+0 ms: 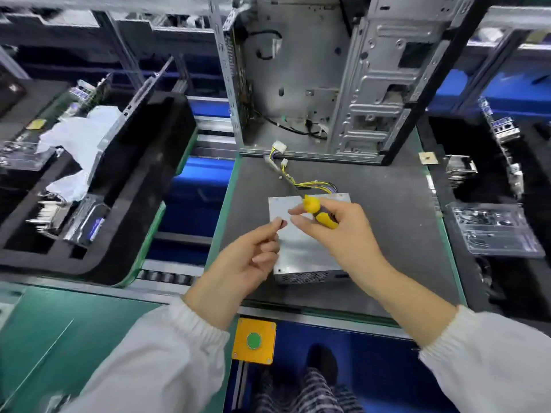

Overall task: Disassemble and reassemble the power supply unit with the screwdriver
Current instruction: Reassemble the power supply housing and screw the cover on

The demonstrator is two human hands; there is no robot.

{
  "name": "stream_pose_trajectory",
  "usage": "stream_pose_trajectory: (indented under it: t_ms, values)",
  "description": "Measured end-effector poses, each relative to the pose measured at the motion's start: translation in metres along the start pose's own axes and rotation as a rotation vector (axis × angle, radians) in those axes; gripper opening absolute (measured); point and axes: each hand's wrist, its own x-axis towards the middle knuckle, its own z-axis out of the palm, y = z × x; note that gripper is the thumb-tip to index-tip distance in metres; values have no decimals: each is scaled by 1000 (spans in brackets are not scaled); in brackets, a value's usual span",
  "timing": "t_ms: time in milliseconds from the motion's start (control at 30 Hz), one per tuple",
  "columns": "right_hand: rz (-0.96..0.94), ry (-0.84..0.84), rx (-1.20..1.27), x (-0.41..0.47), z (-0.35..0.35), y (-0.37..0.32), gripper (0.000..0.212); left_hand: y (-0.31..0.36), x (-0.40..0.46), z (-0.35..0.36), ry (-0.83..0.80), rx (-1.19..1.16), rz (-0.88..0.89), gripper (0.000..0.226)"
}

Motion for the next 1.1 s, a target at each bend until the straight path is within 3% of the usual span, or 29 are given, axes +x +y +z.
stream_pose_trajectory:
  t_ms: [100, 200, 333, 500, 600, 700, 800, 900, 1000, 1100]
  values:
    - [-215, 94, -318, 1, 18, 6, 19, -3, -3, -5, 44, -69, -59, 41]
    - [-324, 87, -515, 2, 30, 15, 28, -4, -6, -8, 54, -141, -78, 32]
    - [-371, 97, -586, 2, 34, 22, 29, -3, -9, -10, -6, -201, -70, 9]
    - [-385, 186, -563, 0, 38, 22, 26, -3, -6, -9, -44, -182, -40, 3]
    - [-431, 213, -596, -1, 40, 25, 25, -3, -6, -10, -79, -193, -56, 17]
    - [-447, 222, -605, -1, 41, 26, 20, -2, -4, -14, -97, -150, -37, 18]
    - [-478, 204, -640, 3, 40, 27, 13, 2, 0, -24, -78, 91, 81, 15]
    - [-500, 176, -648, 1, 32, 34, 12, 6, 5, -41, -51, 512, 384, 12]
    - [-547, 69, -653, -15, 27, 44, 9, 6, 8, -56, -157, 987, 702, 17]
    - [-531, 14, -689, -31, 23, 57, 10, 1, 12, -65, -313, 1188, 732, 22]
